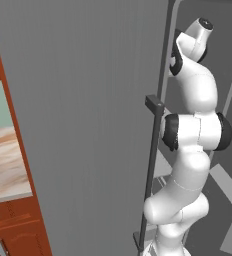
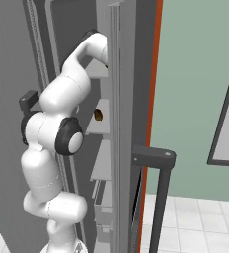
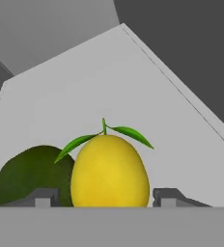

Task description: Take the lime and lemon from the highest rack and move them to the second highest rack where the garlic and sweet potato are located, to maximize freezer space. Close the freezer door after rearranging.

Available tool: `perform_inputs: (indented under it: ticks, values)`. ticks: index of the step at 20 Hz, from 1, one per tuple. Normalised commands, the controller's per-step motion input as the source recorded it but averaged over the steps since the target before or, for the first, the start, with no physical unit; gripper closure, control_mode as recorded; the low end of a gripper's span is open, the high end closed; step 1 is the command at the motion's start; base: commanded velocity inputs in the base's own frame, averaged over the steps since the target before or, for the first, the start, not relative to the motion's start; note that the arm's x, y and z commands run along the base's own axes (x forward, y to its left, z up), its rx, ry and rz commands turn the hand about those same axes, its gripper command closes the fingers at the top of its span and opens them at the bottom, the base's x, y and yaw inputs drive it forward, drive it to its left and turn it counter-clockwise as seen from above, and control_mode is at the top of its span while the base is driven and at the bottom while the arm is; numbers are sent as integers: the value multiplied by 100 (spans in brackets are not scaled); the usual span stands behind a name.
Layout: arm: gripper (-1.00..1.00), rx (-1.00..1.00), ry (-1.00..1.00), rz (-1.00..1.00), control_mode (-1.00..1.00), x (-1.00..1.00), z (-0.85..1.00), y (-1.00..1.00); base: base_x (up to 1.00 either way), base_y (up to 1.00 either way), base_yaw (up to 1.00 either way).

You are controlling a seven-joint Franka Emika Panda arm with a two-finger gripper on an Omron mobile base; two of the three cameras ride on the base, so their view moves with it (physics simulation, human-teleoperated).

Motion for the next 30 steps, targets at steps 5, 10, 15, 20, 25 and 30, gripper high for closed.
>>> perform_inputs:
  ticks: [5, 10, 15, 20, 25, 30]
  values:
    - [100, 0, 8, 0, -100, 18, -13, 0, 0, 0, 0]
    - [100, 0, 1, 0, -100, 0, 0, 0, 0, 0, 0]
    - [100, 0, -8, 0, -100, -44, 15, 1, 0, 0, 0]
    - [100, 0, -2, 0, -100, -90, 0, 12, 0, 0, 0]
    - [100, -5, 0, 0, -100, -100, 0, 28, 0, 0, 0]
    - [100, -5, 0, 0, -100, -100, 0, 31, 0, 0, 0]
